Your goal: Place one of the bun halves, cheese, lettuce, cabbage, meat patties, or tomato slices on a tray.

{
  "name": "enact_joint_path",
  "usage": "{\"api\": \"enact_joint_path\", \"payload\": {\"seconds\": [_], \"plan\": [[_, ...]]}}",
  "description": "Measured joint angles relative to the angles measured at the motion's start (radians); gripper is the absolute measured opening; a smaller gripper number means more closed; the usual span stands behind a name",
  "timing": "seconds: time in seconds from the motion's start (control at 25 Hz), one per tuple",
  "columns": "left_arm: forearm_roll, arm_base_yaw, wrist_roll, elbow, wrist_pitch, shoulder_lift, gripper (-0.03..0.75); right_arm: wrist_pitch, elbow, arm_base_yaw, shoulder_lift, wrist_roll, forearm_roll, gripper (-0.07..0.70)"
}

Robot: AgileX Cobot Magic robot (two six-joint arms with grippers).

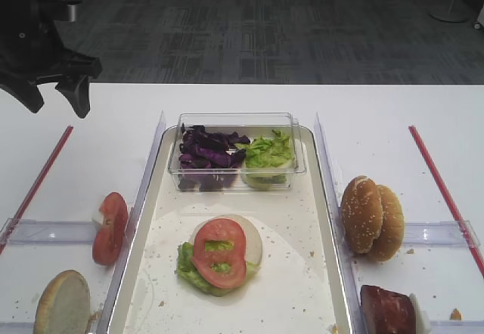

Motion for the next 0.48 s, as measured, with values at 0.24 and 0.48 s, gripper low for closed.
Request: {"api": "enact_joint_path", "payload": {"seconds": [0.24, 0.48], "plan": [[0.0, 0.007, 0.0, 0.0, 0.0, 0.0, 0.493, 0.0, 0.0, 0.0, 0.0, 0.0, 0.0, 0.036], [0.0, 0.007, 0.002, 0.055, 0.0, -0.041, 0.492, 0.0, 0.0, 0.0, 0.0, 0.0, 0.0, 0.036]]}}
